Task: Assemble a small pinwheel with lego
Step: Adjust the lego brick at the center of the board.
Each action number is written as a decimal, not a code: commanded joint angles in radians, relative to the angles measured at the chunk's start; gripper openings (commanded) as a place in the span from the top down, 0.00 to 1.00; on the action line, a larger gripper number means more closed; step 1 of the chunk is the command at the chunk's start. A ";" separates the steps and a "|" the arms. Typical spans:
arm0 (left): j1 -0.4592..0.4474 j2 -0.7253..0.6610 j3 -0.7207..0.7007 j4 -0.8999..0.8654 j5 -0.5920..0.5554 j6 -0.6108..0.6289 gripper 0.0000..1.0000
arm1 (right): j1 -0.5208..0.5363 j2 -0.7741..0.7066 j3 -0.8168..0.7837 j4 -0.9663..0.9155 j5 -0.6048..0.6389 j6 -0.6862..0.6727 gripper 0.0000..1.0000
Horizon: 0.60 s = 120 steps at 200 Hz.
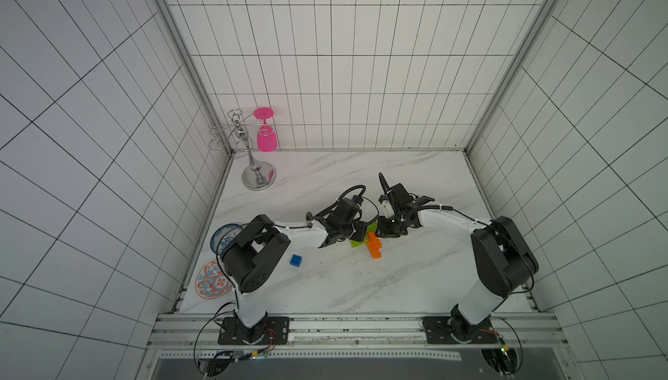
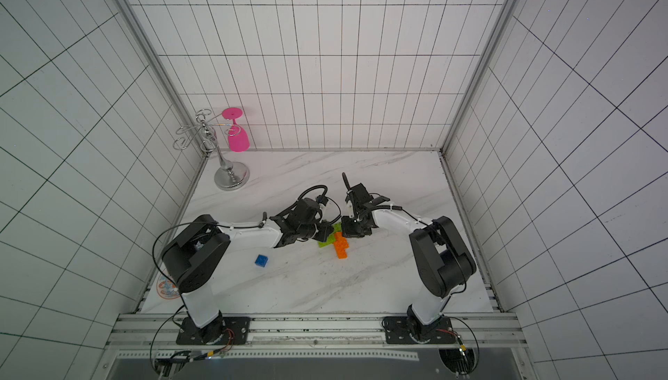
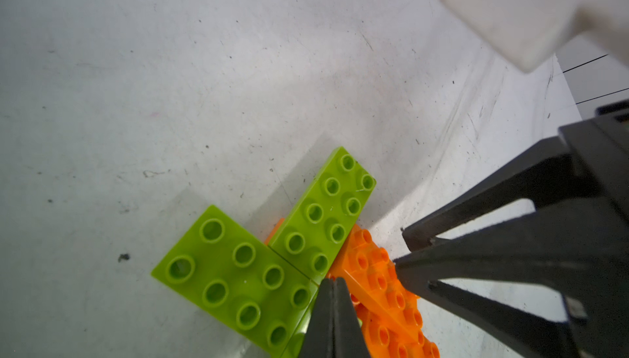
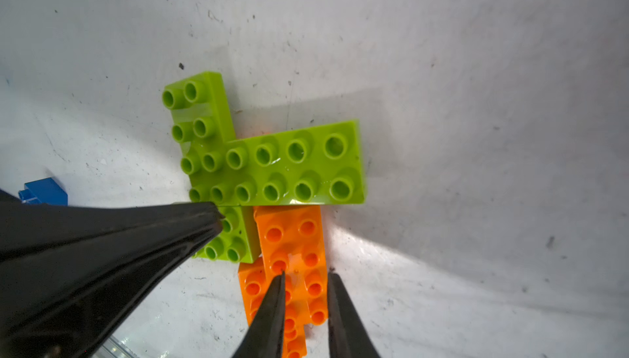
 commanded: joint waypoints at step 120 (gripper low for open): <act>0.017 0.014 -0.012 0.011 0.005 0.017 1.00 | 0.011 0.071 0.104 -0.017 -0.067 0.001 0.85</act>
